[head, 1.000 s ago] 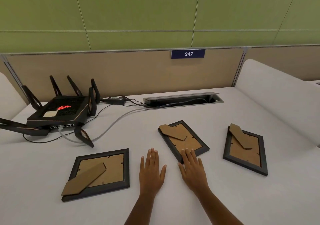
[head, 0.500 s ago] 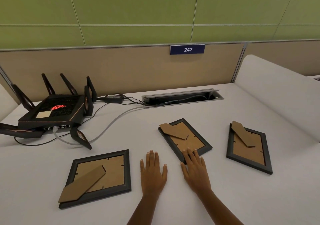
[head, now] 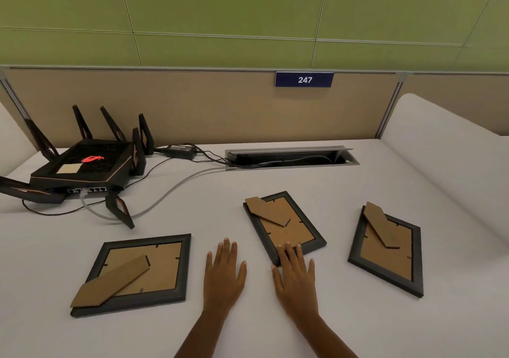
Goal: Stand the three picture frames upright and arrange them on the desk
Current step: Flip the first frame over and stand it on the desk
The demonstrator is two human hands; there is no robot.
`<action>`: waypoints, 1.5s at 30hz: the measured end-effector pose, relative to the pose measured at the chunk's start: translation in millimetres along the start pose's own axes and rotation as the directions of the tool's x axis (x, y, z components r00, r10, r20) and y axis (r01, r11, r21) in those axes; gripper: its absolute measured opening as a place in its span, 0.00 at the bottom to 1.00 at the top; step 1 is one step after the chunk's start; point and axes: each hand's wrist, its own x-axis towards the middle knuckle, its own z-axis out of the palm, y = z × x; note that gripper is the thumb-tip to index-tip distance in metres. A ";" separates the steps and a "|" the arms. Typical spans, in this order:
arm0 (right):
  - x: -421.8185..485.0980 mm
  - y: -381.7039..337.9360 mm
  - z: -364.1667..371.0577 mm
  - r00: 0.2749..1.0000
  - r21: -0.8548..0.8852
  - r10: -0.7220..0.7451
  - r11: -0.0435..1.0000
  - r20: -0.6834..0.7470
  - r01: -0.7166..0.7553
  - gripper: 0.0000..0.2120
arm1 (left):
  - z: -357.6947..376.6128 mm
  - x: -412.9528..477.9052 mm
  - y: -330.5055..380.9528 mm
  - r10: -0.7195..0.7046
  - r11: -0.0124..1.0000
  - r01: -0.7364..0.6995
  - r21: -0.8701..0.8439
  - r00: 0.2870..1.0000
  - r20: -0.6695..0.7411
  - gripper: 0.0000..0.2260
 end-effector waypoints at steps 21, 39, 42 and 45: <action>61.6 75.8 -60.6 0.986 0.362 -0.070 0.932 0.153 0.010 0.26 | 3.0 21.6 112.6 -0.364 0.858 0.346 -0.380 0.931 0.026 0.22; 85.0 75.5 -71.4 0.973 0.796 0.133 0.559 0.191 -0.233 0.16 | -15.3 42.2 125.4 -0.508 0.575 0.499 -0.648 0.839 0.196 0.20; 87.6 76.2 -77.6 0.972 0.822 0.140 0.520 0.188 -0.233 0.16 | -23.6 43.7 127.2 -0.500 0.418 0.505 -0.755 0.822 0.273 0.19; 88.8 75.4 -84.9 0.971 0.835 0.141 0.497 0.191 -0.236 0.15 | -33.0 46.1 129.1 -0.499 0.279 0.490 -0.826 0.809 0.312 0.17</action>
